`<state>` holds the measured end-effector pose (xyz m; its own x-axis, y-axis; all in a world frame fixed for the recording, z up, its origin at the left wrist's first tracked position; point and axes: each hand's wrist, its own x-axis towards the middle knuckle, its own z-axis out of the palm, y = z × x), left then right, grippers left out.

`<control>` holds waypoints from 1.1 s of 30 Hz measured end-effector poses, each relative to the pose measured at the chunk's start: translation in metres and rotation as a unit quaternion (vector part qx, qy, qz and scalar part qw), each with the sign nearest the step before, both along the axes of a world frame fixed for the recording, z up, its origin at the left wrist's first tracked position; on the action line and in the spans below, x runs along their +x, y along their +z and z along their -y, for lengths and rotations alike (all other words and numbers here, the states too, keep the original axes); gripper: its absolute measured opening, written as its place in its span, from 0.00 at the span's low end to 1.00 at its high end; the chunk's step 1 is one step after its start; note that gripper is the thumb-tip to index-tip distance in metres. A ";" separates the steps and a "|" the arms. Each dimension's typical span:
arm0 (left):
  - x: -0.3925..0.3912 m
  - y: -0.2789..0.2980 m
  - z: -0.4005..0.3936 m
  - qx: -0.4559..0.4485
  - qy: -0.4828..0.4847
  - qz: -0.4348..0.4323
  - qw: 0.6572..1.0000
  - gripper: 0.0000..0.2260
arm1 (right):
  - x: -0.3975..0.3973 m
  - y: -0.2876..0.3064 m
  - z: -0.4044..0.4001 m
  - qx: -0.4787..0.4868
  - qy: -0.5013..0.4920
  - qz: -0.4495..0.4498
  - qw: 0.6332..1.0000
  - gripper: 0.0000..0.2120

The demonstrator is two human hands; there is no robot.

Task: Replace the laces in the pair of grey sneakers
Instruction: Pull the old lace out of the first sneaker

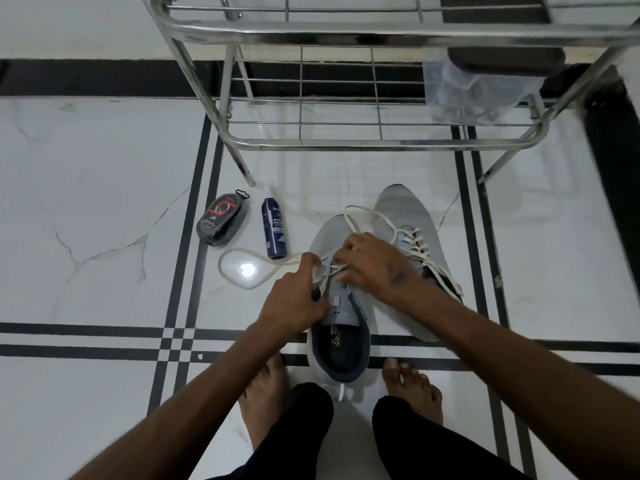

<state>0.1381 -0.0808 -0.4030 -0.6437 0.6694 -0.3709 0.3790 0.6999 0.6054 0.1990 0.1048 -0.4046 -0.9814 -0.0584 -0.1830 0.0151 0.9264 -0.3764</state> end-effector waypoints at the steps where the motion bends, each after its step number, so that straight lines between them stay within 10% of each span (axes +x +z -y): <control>1: 0.000 0.000 0.001 0.006 0.002 -0.003 1.000 0.25 | -0.004 -0.006 0.008 0.012 0.020 0.004 1.000 0.12; 7: 0.003 -0.003 0.005 0.002 0.045 0.027 0.999 0.25 | -0.009 -0.016 0.012 0.112 0.071 0.001 0.991 0.08; 15: 0.006 -0.003 0.005 -0.011 0.066 0.025 0.997 0.24 | 0.012 0.029 -0.065 0.098 -0.333 0.003 0.938 0.08; 26: 0.008 -0.003 0.006 -0.003 0.043 -0.019 0.999 0.26 | -0.011 -0.004 0.033 0.000 -0.079 0.043 0.996 0.08; 33: 0.000 -0.009 0.007 0.054 0.062 -0.063 0.995 0.18 | 0.016 -0.022 0.024 -0.122 -0.216 0.044 0.968 0.30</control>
<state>0.1383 -0.0879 -0.4124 -0.7610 0.6127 -0.2131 0.3704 0.6801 0.6327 0.2148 0.0806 -0.4268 -0.9045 0.3028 -0.3003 0.4243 0.7102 -0.5618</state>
